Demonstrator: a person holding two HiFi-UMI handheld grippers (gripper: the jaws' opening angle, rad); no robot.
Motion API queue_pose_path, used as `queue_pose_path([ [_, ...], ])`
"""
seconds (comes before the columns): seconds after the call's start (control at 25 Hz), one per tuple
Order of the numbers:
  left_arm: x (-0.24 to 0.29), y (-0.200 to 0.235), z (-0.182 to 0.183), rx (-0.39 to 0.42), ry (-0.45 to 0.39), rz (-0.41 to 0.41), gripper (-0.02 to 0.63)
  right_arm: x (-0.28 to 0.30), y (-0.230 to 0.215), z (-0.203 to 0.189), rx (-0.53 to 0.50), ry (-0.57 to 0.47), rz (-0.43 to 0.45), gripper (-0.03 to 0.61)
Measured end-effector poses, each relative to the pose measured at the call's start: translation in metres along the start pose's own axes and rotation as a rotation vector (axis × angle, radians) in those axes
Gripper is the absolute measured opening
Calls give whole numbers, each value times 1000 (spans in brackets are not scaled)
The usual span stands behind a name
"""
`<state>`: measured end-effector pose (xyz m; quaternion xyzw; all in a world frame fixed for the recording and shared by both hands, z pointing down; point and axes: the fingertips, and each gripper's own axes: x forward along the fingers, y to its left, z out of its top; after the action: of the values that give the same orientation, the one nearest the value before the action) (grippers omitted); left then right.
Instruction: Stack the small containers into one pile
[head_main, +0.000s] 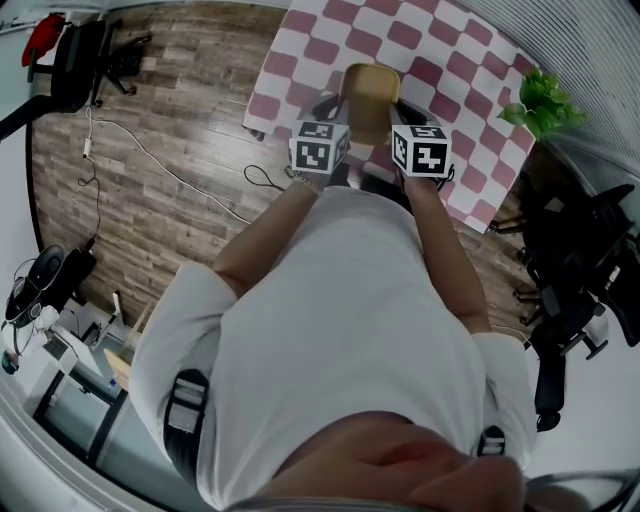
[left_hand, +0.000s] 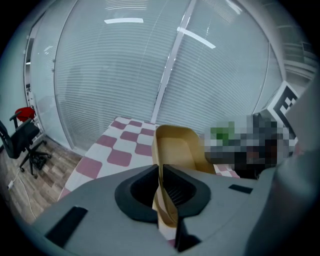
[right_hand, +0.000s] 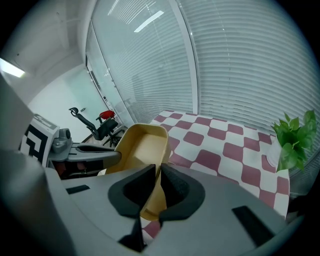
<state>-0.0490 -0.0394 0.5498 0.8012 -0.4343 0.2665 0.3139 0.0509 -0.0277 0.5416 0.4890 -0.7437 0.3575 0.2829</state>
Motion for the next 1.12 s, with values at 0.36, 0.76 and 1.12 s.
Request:
queue_pose_path([
  [0.36,15,-2,-26,-17,64,-8,43,10,-10,-22,18,59,3,43],
  [0.76,37,1,-65,-67,217,-55,43,33,-18,-58,123,189,90,41],
  [1.12,59,10,-71,-68,258,-51,44,55,-27,-60,163,219,81,44],
])
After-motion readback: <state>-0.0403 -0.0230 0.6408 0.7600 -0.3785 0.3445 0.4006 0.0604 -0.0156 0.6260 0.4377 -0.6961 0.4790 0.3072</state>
